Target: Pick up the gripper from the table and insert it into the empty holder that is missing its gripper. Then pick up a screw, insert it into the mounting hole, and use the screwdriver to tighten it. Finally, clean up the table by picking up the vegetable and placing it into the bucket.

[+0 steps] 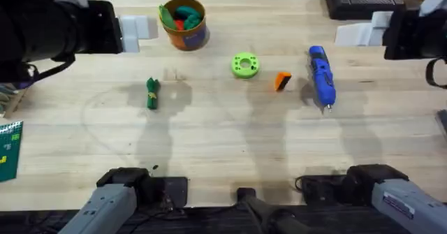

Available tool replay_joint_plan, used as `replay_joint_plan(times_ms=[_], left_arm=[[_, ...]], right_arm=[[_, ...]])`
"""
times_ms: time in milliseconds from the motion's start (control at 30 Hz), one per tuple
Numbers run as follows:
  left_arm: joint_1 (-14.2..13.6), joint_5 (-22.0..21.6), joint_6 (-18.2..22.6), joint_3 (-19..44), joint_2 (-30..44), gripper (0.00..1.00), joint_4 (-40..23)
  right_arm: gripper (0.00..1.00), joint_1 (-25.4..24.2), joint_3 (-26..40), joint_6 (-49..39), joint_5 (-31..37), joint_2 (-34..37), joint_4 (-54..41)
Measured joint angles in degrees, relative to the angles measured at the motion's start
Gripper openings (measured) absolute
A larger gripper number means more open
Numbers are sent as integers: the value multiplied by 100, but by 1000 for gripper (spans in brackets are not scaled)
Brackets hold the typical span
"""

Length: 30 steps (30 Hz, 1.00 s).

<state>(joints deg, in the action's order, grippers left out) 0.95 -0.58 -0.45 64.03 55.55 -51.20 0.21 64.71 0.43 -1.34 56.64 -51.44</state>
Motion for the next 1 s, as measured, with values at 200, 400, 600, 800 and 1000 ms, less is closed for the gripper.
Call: replay_joint_plan(times_ms=[200, 400, 600, 800, 1000], left_arm=[[0, 0, 0, 0, 0, 985, 0], [0, 0, 0, 0, 0, 985, 14], [0, -4, 0, 0, 0, 985, 496], [0, -7, 0, 0, 0, 985, 678], [0, -7, 0, -69, -50, 985, 899]], right_arm=[[991, 0, 0, 0, 0, 0, 0], [990, 0, 0, 0, 0, 0, 0], [990, 0, 0, 0, 0, 0, 0], [990, 0, 0, 0, 2, 0, 0], [990, 0, 0, 0, 0, 0, 0]])
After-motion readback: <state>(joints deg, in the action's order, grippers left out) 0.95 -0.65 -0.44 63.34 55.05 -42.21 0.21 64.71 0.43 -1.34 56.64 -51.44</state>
